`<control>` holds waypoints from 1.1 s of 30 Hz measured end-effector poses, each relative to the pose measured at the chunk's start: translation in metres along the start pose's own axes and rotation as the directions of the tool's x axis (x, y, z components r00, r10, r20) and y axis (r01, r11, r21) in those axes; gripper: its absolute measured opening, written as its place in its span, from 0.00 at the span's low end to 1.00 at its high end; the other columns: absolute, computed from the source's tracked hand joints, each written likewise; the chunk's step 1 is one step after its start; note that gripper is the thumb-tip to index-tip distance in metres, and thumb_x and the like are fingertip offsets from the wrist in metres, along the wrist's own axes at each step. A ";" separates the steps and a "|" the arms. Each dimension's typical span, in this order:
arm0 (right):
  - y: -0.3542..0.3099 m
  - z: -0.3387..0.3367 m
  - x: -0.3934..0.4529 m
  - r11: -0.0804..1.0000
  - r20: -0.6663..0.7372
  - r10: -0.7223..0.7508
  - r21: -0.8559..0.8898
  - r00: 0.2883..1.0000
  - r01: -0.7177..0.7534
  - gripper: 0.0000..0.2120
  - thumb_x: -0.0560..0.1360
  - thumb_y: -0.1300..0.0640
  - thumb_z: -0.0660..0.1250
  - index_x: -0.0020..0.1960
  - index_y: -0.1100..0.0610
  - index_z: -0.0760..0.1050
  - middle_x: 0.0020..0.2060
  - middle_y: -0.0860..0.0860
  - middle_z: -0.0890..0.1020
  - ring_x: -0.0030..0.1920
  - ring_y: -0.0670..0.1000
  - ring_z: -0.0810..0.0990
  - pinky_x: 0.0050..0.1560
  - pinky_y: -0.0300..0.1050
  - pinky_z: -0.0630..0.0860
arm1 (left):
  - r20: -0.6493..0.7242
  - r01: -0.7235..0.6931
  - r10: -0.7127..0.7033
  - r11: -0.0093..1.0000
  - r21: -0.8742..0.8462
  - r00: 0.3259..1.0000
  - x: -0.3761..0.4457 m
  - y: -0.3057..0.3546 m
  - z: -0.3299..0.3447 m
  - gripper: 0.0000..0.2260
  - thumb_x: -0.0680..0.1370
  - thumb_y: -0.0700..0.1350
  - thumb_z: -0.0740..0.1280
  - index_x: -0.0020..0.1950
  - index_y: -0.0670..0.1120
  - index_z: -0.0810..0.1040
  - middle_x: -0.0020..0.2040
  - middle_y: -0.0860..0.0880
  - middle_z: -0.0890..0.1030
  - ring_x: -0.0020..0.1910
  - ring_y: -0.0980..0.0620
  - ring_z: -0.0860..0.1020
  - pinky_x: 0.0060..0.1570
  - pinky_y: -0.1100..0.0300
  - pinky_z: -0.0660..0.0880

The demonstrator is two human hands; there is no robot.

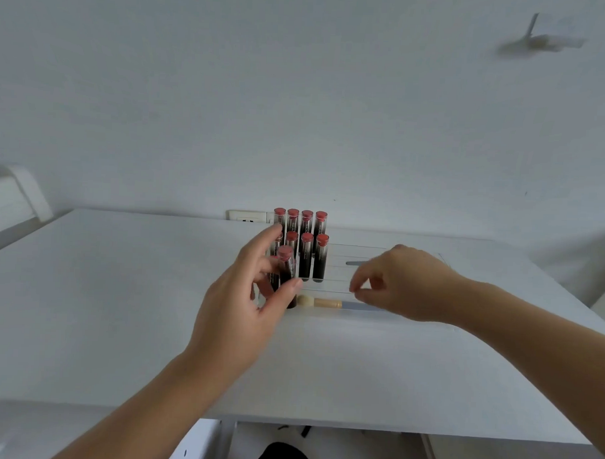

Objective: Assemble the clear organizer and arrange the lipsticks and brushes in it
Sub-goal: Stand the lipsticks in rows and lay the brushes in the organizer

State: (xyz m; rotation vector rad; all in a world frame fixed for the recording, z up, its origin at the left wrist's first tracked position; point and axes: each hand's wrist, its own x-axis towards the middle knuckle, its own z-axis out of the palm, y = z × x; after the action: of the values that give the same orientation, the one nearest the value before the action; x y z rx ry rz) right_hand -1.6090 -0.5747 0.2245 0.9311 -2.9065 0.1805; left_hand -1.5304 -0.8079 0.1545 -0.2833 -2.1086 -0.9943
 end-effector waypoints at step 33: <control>0.005 -0.001 0.033 0.868 0.343 -0.131 -0.414 0.930 0.275 0.10 0.77 0.42 0.66 0.51 0.44 0.82 0.34 0.42 0.71 0.38 0.48 0.73 0.41 0.44 0.71 | 0.040 -0.081 0.078 0.993 0.087 0.996 -0.012 -0.012 0.004 0.20 0.78 0.57 0.66 0.69 0.55 0.72 0.47 0.61 0.79 0.44 0.63 0.74 0.47 0.76 0.68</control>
State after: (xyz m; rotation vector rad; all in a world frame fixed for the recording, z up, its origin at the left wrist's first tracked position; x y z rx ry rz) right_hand -1.6388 -0.5891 0.2292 1.2492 -2.8608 -0.6947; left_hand -1.5306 -0.8115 0.1378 -0.3402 -2.1503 -0.8532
